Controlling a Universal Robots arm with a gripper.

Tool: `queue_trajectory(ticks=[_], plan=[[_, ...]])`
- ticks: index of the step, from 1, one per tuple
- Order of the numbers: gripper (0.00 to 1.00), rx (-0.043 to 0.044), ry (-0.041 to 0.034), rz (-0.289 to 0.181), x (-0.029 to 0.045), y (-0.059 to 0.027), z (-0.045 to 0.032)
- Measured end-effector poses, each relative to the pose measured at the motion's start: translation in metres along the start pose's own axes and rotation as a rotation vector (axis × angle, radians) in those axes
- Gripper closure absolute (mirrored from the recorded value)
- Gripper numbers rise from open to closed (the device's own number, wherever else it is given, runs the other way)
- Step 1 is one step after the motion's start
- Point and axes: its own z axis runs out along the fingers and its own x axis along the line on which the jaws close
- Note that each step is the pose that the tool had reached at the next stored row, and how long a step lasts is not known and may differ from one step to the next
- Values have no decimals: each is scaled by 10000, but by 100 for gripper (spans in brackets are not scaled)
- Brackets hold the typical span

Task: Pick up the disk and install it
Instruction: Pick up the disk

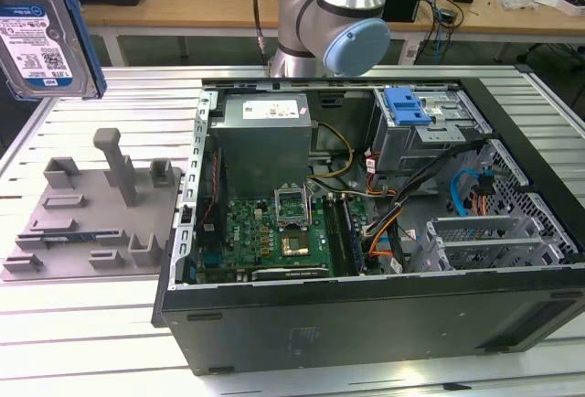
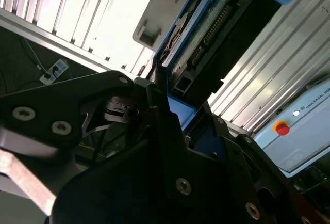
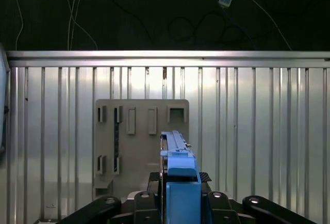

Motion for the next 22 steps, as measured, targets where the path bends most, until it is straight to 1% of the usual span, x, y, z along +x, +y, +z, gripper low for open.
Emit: queue_trajectory(ticks=[1,5,10,20,22], plan=[[63,0,0,1,15,-41,-1],[63,-1,0,2,43,-129,-5],[63,0,-1,1,90,-284,-10],[63,0,0,2,164,-526,-15],[63,-1,0,0,192,-616,-18]])
